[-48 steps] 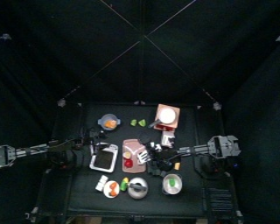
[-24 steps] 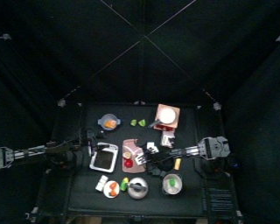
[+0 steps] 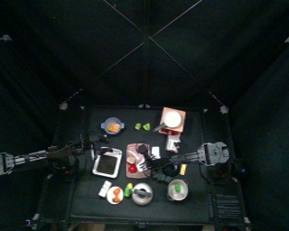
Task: Grab rice
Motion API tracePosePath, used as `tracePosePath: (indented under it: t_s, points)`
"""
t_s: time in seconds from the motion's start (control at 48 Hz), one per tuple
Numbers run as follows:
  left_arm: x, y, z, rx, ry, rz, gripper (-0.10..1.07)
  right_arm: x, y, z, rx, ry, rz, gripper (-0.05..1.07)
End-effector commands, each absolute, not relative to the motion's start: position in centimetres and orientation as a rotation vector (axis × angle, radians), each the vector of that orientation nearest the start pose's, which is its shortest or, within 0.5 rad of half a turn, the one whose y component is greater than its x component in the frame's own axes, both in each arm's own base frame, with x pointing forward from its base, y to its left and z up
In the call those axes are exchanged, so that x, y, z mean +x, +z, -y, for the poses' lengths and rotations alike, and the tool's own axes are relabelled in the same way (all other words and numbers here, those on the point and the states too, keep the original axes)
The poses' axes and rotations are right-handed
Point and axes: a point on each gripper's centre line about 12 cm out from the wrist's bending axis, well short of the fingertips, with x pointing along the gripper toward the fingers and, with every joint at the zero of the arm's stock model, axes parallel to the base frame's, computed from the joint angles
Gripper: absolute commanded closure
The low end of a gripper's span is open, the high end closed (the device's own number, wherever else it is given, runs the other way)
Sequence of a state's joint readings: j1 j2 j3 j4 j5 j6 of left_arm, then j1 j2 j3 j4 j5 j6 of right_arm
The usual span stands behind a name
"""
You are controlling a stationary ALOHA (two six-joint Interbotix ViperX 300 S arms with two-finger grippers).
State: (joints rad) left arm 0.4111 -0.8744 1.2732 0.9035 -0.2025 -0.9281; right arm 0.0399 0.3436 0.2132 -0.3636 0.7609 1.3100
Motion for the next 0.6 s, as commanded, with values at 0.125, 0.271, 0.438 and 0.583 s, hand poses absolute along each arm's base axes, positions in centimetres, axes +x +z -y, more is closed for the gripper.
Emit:
tracePosePath:
  t_s: [0.125, 0.271, 0.438, 0.583]
  points:
    - [18.91, 22.24, -6.42, -0.113, 0.265, -0.242, 0.1, 45.22, 13.21, 1.23, 0.721, -0.791, -1.008, 0.07]
    - [18.91, 22.15, -6.39, -0.114, 0.264, -0.245, 0.1, 45.33, 13.25, 1.26, 0.716, -0.789, -1.003, 0.09]
    - [18.91, 22.24, -6.42, -0.113, 0.265, -0.242, 0.1, 45.59, 12.94, 1.33, 0.715, -0.793, -1.007, 0.15]
    - [18.91, 22.24, -6.42, -0.113, 0.265, -0.242, 0.1, 45.92, 12.68, 1.27, 0.711, -0.792, -1.008, 0.21]
